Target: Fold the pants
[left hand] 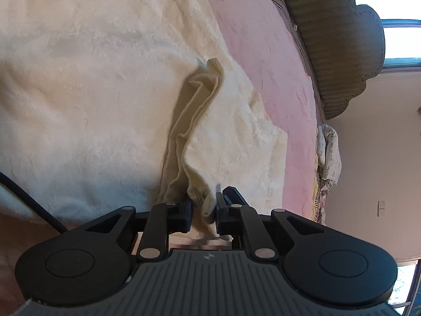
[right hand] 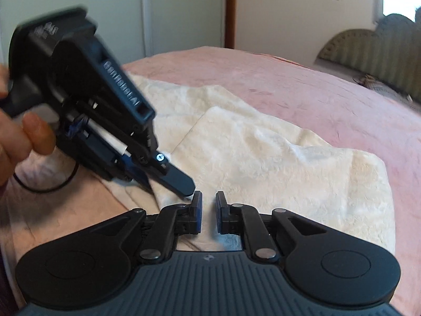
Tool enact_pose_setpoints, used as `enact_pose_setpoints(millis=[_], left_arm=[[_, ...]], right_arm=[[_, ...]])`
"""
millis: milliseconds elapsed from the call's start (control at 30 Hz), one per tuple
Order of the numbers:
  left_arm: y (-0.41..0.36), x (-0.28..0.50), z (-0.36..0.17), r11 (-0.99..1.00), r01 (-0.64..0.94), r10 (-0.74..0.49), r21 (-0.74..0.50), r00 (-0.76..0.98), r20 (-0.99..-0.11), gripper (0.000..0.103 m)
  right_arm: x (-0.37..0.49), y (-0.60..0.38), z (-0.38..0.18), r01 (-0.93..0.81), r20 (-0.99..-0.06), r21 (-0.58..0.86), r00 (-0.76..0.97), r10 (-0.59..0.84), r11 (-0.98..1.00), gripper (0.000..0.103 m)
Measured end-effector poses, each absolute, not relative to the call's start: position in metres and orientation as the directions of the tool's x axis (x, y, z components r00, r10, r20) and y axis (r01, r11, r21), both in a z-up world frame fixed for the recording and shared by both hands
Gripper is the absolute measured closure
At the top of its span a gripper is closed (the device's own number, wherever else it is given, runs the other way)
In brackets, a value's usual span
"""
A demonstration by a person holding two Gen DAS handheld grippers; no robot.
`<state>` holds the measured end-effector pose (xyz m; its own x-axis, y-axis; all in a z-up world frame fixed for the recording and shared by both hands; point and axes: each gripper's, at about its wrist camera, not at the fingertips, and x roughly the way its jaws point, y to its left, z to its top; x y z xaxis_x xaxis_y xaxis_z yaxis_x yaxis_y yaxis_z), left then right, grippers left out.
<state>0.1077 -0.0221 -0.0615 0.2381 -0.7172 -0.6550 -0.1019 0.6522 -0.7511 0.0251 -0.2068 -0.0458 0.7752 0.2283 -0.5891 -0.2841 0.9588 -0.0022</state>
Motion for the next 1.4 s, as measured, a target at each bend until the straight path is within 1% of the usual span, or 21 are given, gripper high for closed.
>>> enact_pose_setpoints(millis=[67, 133, 233, 333, 400, 433, 567, 667, 733, 767, 833, 867, 967, 1067, 1133, 1167, 1233, 1267, 1300, 1333, 1400], left_arm=[[-0.018, 0.107, -0.047, 0.695, -0.051, -0.680, -0.718, 0.279, -0.678, 0.081], [-0.012, 0.104, -0.034, 0.735, -0.005, -0.639, -0.678, 0.327, -0.696, 0.079], [-0.001, 0.106, -0.023, 0.760, 0.002, -0.601, -0.650, 0.383, -0.701, 0.072], [0.003, 0.126, -0.022, 0.739, 0.025, -0.625, -0.673, 0.398, -0.671, 0.061], [0.000, 0.141, -0.026, 0.728, 0.044, -0.638, -0.684, 0.406, -0.654, 0.048], [-0.003, 0.146, -0.028, 0.734, 0.034, -0.631, -0.678, 0.405, -0.662, 0.048], [-0.012, 0.161, -0.047, 0.695, 0.001, -0.669, -0.719, 0.368, -0.646, 0.048], [-0.016, 0.172, -0.060, 0.632, -0.030, -0.718, -0.774, 0.354, -0.600, 0.049], [-0.021, 0.177, -0.065, 0.623, -0.047, -0.719, -0.781, 0.359, -0.595, 0.069], [-0.024, 0.180, -0.064, 0.630, -0.034, -0.716, -0.776, 0.361, -0.597, 0.083], [-0.030, 0.178, -0.056, 0.669, 0.023, -0.688, -0.743, 0.396, -0.608, 0.091], [-0.034, 0.174, -0.048, 0.693, 0.088, -0.674, -0.716, 0.430, -0.600, 0.099], [-0.047, 0.160, -0.028, 0.780, 0.215, -0.599, -0.588, 0.526, -0.603, 0.099], [-0.060, 0.163, -0.035, 0.839, 0.222, -0.534, -0.496, 0.510, -0.674, 0.098], [-0.058, 0.164, -0.042, 0.859, 0.188, -0.501, -0.476, 0.501, -0.706, 0.091], [-0.055, 0.163, -0.041, 0.855, 0.182, -0.505, -0.485, 0.504, -0.701, 0.079], [-0.048, 0.161, -0.037, 0.861, 0.154, -0.489, -0.485, 0.513, -0.705, 0.073], [-0.042, 0.160, -0.033, 0.865, 0.136, -0.477, -0.483, 0.521, -0.708, 0.070], [-0.036, 0.159, -0.030, 0.868, 0.124, -0.469, -0.481, 0.526, -0.710, 0.070], [-0.030, 0.157, -0.026, 0.871, 0.114, -0.460, -0.478, 0.528, -0.713, 0.069], [-0.016, 0.150, -0.016, 0.884, 0.097, -0.430, -0.457, 0.549, -0.717, 0.068]], right_arm=[[0.025, -0.208, -0.043, -0.286, -0.588, -0.006, 0.776, 0.228, 0.958, 0.092], [0.028, -0.202, -0.048, -0.305, -0.636, -0.033, 0.741, 0.216, 0.952, 0.092], [0.030, -0.199, -0.046, -0.284, -0.618, -0.017, 0.757, 0.213, 0.959, 0.091], [0.036, -0.193, -0.039, -0.294, -0.594, -0.008, 0.770, 0.232, 0.956, 0.091], [0.042, -0.188, -0.038, -0.294, -0.594, -0.024, 0.773, 0.223, 0.956, 0.091], [0.043, -0.187, -0.038, -0.287, -0.592, -0.031, 0.777, 0.214, 0.957, 0.091], [0.044, -0.191, -0.045, -0.274, -0.616, 0.004, 0.757, 0.218, 0.962, 0.091], [0.041, -0.195, -0.045, -0.268, -0.613, 0.028, 0.756, 0.228, 0.963, 0.091], [0.041, -0.196, -0.044, -0.262, -0.614, 0.037, 0.755, 0.229, 0.964, 0.091], [0.041, -0.196, -0.043, -0.261, -0.614, 0.034, 0.756, 0.226, 0.965, 0.091], [0.042, -0.196, -0.041, -0.260, -0.612, 0.023, 0.760, 0.219, 0.965, 0.091], [0.042, -0.195, -0.039, -0.260, -0.610, 0.020, 0.762, 0.218, 0.966, 0.091], [0.043, -0.196, -0.035, -0.271, -0.592, 0.045, 0.768, 0.244, 0.961, 0.091], [0.048, -0.196, -0.043, -0.259, -0.606, 0.070, 0.756, 0.248, 0.963, 0.090], [0.049, -0.198, -0.046, -0.242, -0.614, 0.089, 0.751, 0.244, 0.966, 0.090], [0.046, -0.199, -0.044, -0.234, -0.608, 0.096, 0.756, 0.243, 0.968, 0.090], [0.041, -0.199, -0.038, -0.235, -0.585, 0.092, 0.774, 0.244, 0.968, 0.088], [0.039, -0.200, -0.037, -0.235, -0.581, 0.094, 0.776, 0.245, 0.967, 0.085], [0.040, -0.200, -0.038, -0.235, -0.586, 0.095, 0.773, 0.245, 0.967, 0.075], [0.042, -0.200, -0.041, -0.235, -0.604, 0.081, 0.761, 0.235, 0.969, 0.068], [0.042, -0.199, -0.041, -0.215, -0.605, 0.070, 0.767, 0.213, 0.974, 0.067]])
